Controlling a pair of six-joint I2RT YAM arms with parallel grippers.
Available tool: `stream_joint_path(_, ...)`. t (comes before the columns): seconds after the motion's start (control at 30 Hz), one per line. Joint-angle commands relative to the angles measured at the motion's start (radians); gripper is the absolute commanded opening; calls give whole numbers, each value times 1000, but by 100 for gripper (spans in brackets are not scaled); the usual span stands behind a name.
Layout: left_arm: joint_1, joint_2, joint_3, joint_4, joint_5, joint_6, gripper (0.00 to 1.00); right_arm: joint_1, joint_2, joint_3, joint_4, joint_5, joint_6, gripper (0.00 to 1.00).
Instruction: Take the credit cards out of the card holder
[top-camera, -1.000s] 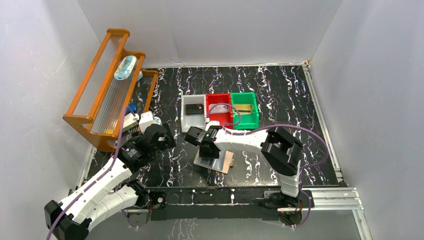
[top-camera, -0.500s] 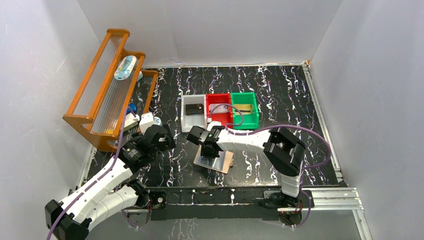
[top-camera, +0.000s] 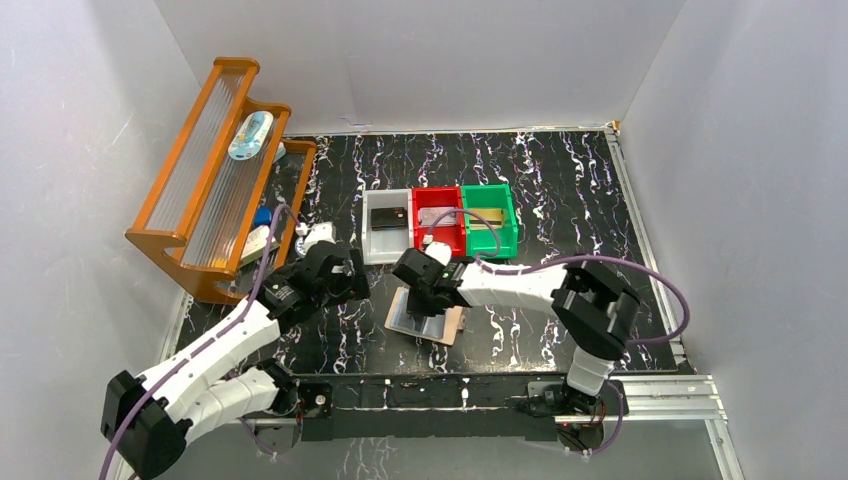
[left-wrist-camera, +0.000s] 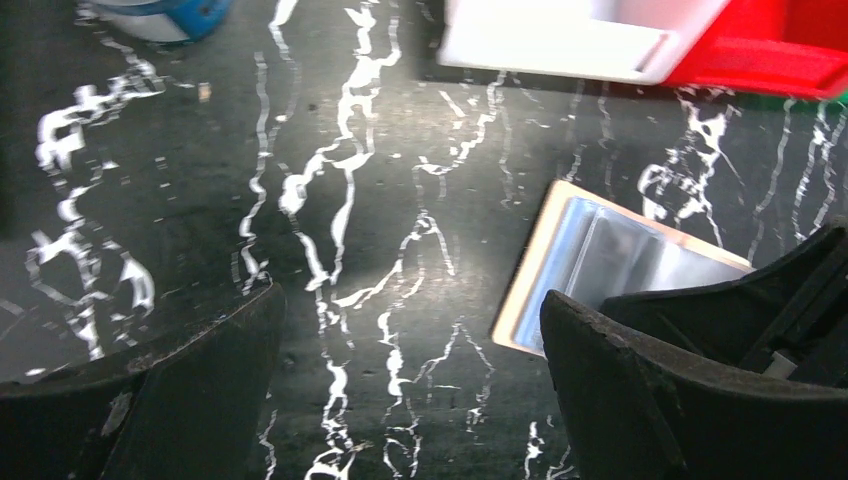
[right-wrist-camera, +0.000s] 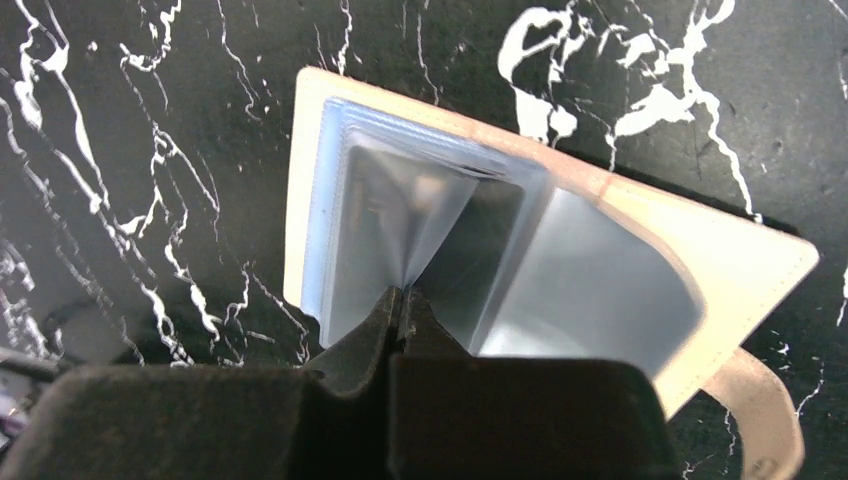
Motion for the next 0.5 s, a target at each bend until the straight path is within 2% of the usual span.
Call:
stream_joint_path(0.0, 5, 56, -1, 117, 177, 66, 98, -34, -120, -109, 188, -80, 11, 0)
stream_joint_path(0.3, 5, 175, -5, 255, 409, 102, 91, -66, -200, -264, 321, -153, 66, 0)
stream_joint_path(0.47, 4, 246, -5, 339, 576, 117, 79, -84, -240, -333, 389, -175, 82, 0)
